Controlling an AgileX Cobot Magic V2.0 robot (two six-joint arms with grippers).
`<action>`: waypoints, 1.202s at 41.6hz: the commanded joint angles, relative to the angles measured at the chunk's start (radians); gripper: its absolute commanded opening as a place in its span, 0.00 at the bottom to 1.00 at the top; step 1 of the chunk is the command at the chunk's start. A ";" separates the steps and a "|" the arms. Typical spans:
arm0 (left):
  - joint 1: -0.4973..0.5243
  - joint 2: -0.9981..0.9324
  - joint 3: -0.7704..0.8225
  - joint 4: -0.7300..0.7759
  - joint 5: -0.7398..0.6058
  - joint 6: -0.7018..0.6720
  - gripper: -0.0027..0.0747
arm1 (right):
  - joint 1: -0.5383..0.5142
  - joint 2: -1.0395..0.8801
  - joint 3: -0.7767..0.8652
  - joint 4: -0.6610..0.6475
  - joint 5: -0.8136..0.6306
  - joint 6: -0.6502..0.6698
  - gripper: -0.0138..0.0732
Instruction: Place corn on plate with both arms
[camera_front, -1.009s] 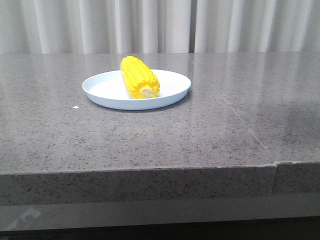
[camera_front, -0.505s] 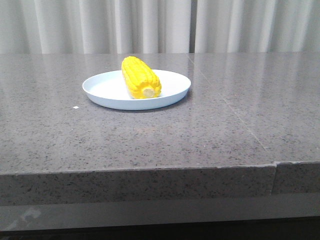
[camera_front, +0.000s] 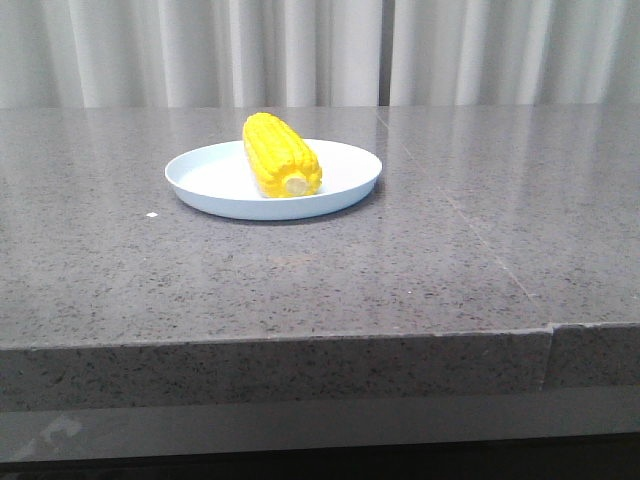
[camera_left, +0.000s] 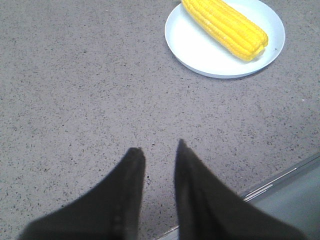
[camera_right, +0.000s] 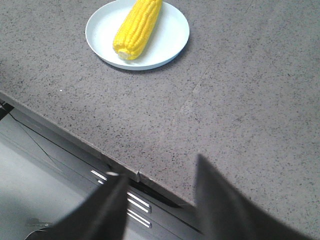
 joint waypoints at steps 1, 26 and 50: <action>-0.008 -0.002 -0.026 0.000 -0.067 -0.011 0.05 | -0.002 0.001 -0.020 -0.004 -0.077 -0.004 0.27; -0.010 -0.008 -0.021 -0.001 -0.073 -0.011 0.01 | -0.002 0.001 -0.020 -0.002 -0.078 -0.004 0.08; 0.295 -0.477 0.543 0.024 -0.657 -0.011 0.01 | -0.002 0.001 -0.020 -0.002 -0.079 -0.004 0.08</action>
